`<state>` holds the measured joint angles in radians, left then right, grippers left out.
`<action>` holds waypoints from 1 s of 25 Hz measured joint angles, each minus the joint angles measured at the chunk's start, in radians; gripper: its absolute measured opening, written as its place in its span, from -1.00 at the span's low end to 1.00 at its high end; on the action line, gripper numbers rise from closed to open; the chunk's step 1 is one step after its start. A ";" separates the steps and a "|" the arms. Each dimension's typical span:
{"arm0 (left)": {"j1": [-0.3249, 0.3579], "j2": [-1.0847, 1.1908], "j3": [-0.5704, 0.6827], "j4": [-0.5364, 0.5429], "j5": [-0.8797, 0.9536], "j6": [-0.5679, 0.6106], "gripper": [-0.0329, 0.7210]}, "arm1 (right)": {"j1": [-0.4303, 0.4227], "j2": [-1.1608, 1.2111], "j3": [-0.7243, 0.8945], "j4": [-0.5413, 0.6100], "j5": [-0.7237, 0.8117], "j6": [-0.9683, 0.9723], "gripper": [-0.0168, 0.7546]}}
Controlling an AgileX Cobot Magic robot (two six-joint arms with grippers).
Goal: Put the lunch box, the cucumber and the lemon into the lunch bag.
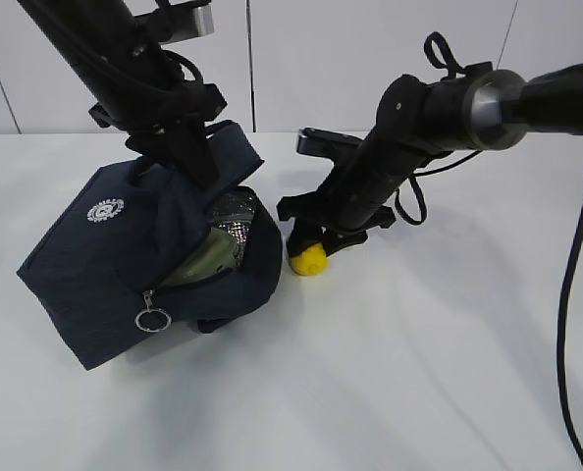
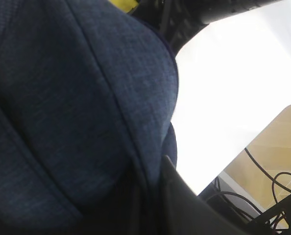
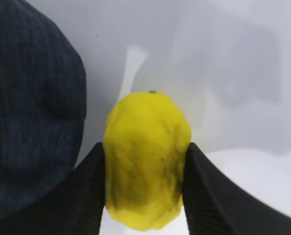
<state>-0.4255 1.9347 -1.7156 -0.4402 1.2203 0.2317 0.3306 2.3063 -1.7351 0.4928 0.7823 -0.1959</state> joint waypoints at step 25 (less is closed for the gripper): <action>0.000 0.000 0.000 -0.010 0.001 0.002 -0.89 | -0.126 -0.038 -0.036 0.739 0.283 -0.646 -0.11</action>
<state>-0.4255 1.9347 -1.7156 -0.4497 1.2210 0.2339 0.2049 2.2682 -1.7712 1.2322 1.0650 -0.8416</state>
